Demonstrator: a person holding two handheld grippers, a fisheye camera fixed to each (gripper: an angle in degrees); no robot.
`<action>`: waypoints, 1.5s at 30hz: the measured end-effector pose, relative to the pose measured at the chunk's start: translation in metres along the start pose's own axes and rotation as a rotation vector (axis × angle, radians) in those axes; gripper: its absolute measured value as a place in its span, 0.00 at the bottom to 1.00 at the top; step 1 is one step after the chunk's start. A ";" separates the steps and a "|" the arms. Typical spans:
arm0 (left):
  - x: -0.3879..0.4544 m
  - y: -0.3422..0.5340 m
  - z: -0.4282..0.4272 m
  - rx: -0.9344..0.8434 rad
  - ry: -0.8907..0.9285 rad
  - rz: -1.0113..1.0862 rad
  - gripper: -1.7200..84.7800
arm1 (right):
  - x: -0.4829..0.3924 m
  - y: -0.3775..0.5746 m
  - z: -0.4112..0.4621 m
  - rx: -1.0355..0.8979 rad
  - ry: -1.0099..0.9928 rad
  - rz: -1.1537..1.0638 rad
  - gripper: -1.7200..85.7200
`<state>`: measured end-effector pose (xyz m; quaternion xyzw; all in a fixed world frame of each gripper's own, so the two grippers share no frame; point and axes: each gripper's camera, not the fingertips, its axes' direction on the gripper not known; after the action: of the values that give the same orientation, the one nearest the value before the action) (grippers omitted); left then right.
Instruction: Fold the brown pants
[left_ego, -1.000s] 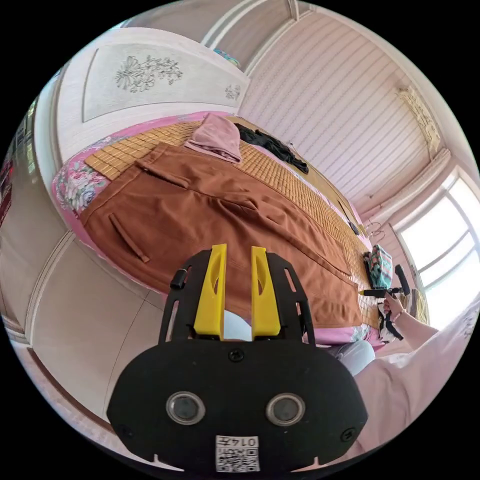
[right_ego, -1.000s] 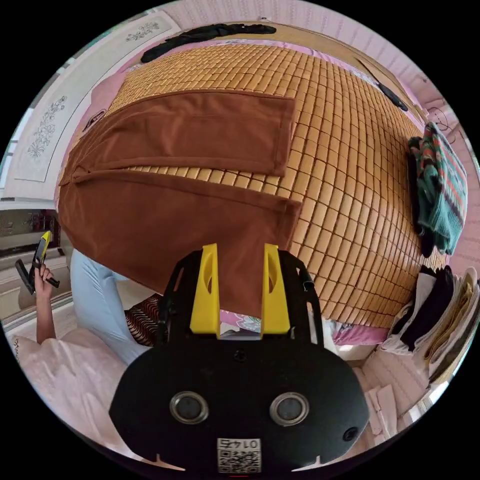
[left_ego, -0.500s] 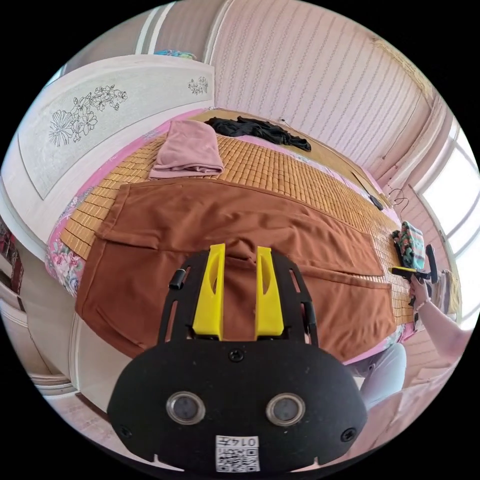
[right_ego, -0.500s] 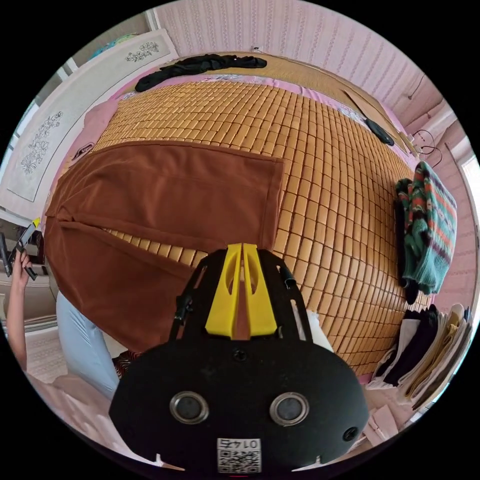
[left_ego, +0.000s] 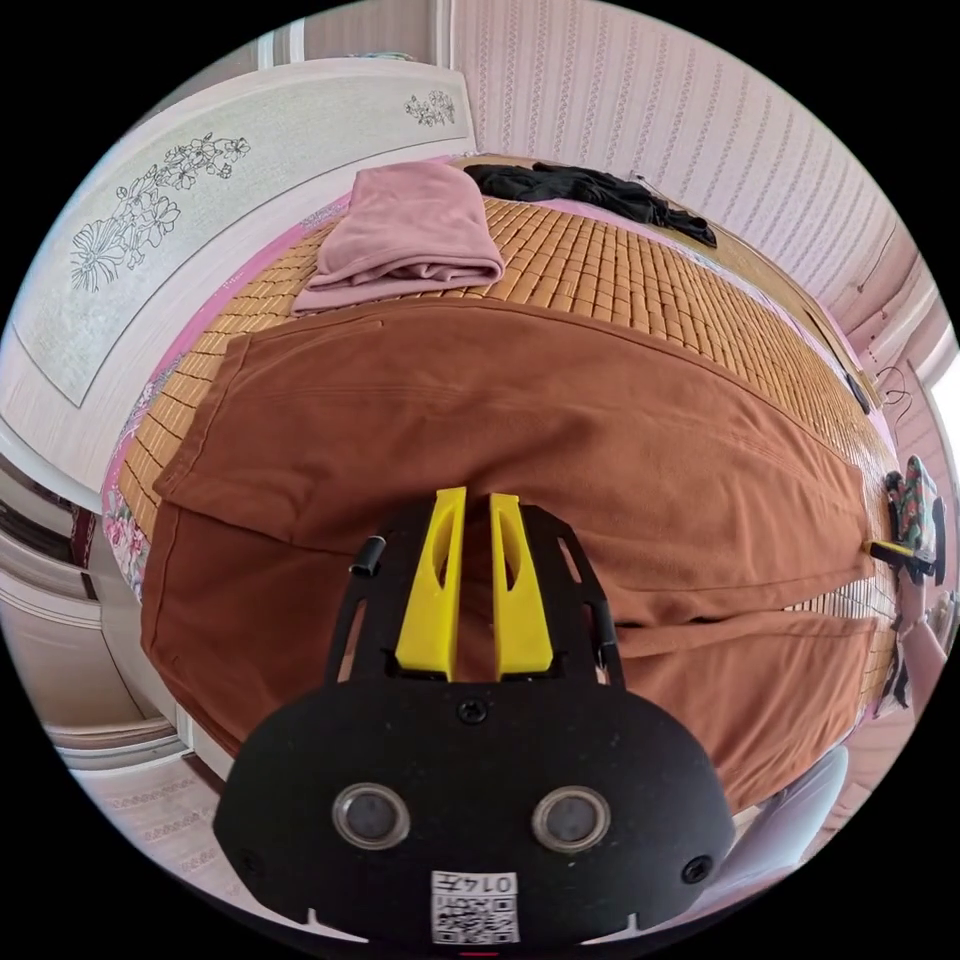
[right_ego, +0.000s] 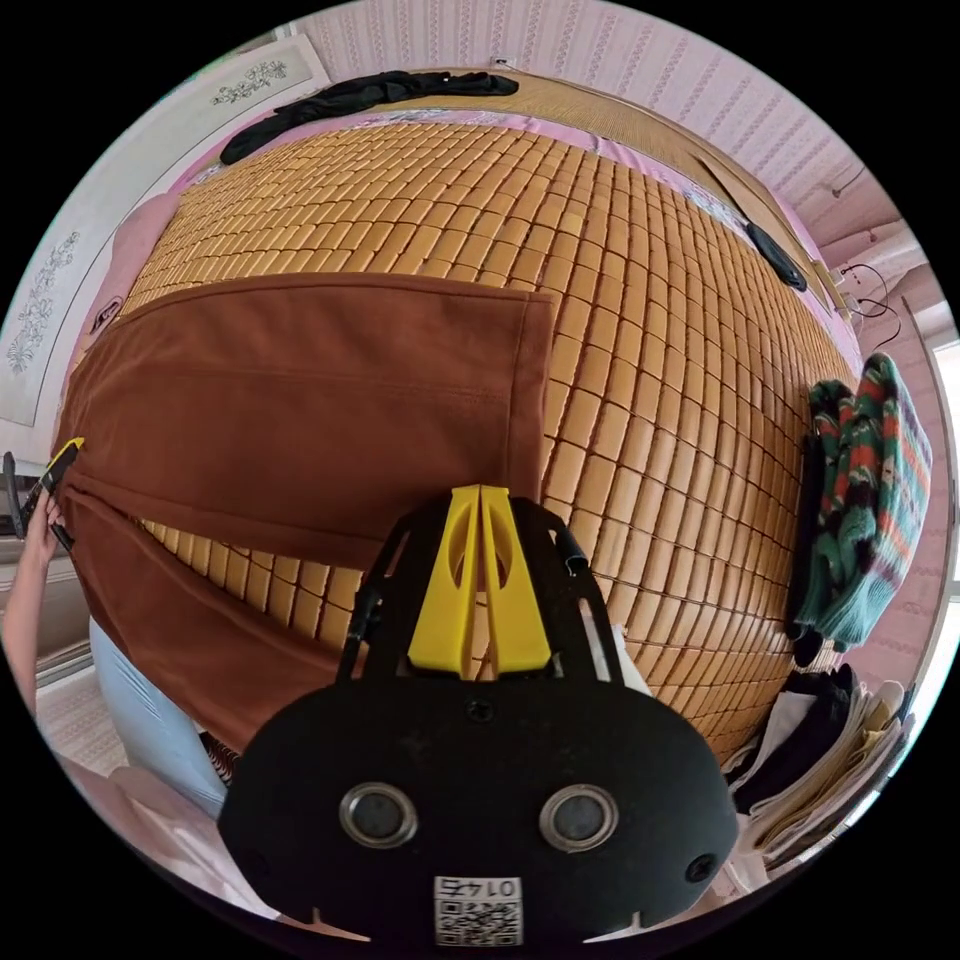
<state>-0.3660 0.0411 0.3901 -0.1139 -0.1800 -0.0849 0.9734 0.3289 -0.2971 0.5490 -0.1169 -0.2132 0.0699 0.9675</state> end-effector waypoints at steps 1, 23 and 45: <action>0.002 -0.002 0.001 -0.005 0.016 0.012 0.07 | 0.008 -0.004 -0.003 -0.021 0.080 0.027 0.01; 0.081 0.147 -0.058 -0.165 0.415 0.384 0.11 | 0.117 0.314 -0.104 -0.090 -0.340 0.319 0.04; -0.098 0.142 -0.093 -0.016 0.382 -0.145 0.11 | 0.231 0.416 -0.167 -0.015 -0.591 0.631 0.19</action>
<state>-0.3963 0.1664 0.2418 -0.0904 0.0007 -0.1762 0.9802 0.5729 0.1132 0.3874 -0.1585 -0.4352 0.3913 0.7952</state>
